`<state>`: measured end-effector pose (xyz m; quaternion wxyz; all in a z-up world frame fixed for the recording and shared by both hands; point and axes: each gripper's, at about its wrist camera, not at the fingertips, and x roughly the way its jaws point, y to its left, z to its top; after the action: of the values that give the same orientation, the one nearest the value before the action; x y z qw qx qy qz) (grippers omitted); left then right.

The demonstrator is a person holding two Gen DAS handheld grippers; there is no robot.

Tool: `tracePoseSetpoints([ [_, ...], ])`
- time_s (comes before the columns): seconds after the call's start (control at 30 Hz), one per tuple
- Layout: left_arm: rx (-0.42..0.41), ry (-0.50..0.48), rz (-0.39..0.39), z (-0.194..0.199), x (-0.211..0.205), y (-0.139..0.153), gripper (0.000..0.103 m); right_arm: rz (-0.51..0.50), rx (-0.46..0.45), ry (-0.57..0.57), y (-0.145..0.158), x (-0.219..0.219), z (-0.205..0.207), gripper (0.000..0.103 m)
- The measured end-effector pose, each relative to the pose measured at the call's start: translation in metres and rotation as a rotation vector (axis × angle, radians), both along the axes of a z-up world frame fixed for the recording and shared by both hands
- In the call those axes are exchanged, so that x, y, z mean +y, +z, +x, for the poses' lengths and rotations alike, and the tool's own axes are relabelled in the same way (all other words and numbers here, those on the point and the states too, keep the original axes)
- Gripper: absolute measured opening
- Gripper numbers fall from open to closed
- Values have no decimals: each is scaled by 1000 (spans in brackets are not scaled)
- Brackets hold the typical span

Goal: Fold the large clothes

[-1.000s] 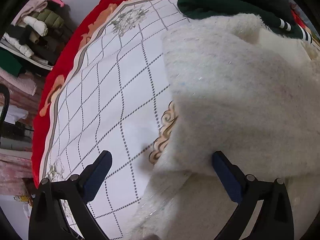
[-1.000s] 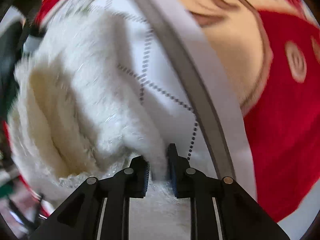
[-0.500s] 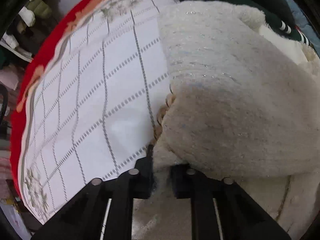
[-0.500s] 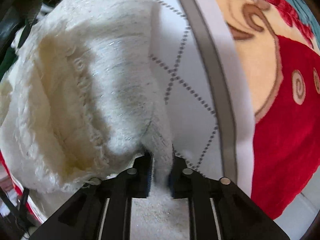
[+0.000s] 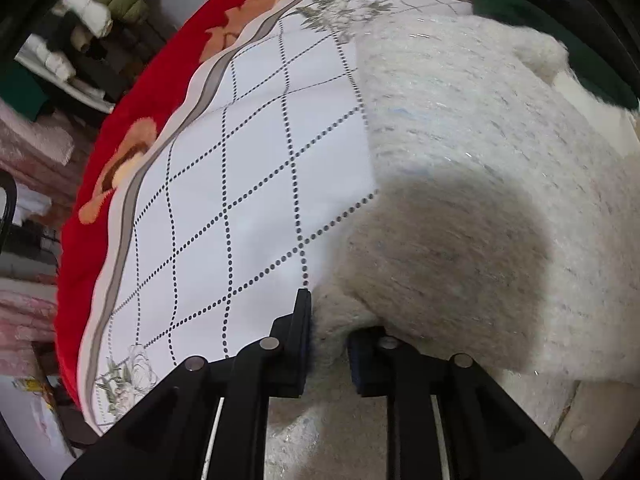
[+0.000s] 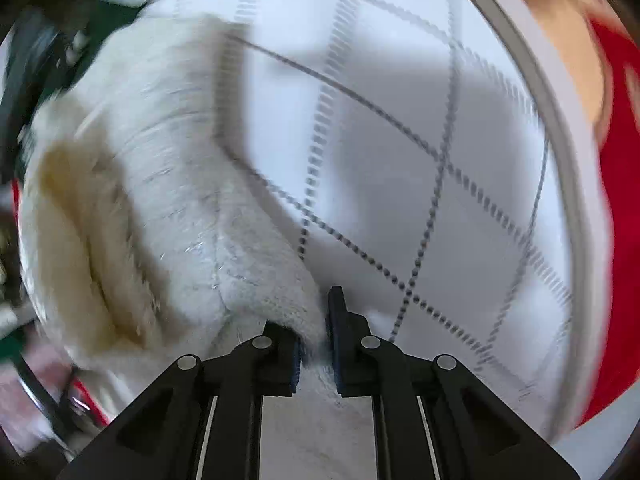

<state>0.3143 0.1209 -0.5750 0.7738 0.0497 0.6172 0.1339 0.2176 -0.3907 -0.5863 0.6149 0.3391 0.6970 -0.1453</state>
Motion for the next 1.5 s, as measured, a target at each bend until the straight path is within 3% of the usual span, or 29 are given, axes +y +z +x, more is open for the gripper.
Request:
tracePoseSetpoints([
  [0.1,-34,5,-25,-5,-5,10,20,-56,23,90,19,16,12,21],
  [0.13,-43,12,-38,-7,-5,13,33,-72,7,127,29,22,17,32],
  [0.17,-44,19,-45,-5,0,16,61,-100,-20,172,39,29,21,46],
  [0.23,-59,53,-12,-7,5,24,92,-237,-39,307,52,46,29,51],
  [0.3,-76,78,-21,-13,6,29,93,-288,-38,376,48,56,32,50],
  [0.37,-82,100,-20,-18,8,31,94,-297,-47,321,36,48,28,23],
  [0.47,-93,100,7,-23,-5,36,94,-180,-11,143,6,23,10,24],
  [0.53,-105,96,35,-27,-14,43,94,-153,-5,132,7,17,11,24],
  [0.6,-116,101,45,-34,-30,54,94,-121,-11,168,15,18,10,31],
  [0.67,-116,106,43,-43,-51,65,94,-108,-20,241,29,17,8,54],
  [0.73,-119,107,88,-57,-78,79,94,-95,-42,289,43,7,2,68],
  [0.83,-114,90,174,-86,-132,96,94,-92,-59,363,64,-10,-20,69],
  [0.97,-29,90,174,-131,-212,100,94,-134,-76,460,88,-54,-58,89],
  [1.03,9,88,184,-156,-252,96,94,-153,-69,501,109,-73,-61,89],
  [1.2,101,57,230,-211,-351,64,94,-218,-22,598,98,-144,-90,89],
  [1.33,112,5,283,-234,-407,39,94,-205,38,535,88,-212,-103,89],
  [1.4,120,-9,323,-236,-424,21,94,-201,58,493,84,-226,-93,89],
  [1.5,151,-39,436,-229,-434,-11,94,-195,75,458,72,-245,-91,89],
])
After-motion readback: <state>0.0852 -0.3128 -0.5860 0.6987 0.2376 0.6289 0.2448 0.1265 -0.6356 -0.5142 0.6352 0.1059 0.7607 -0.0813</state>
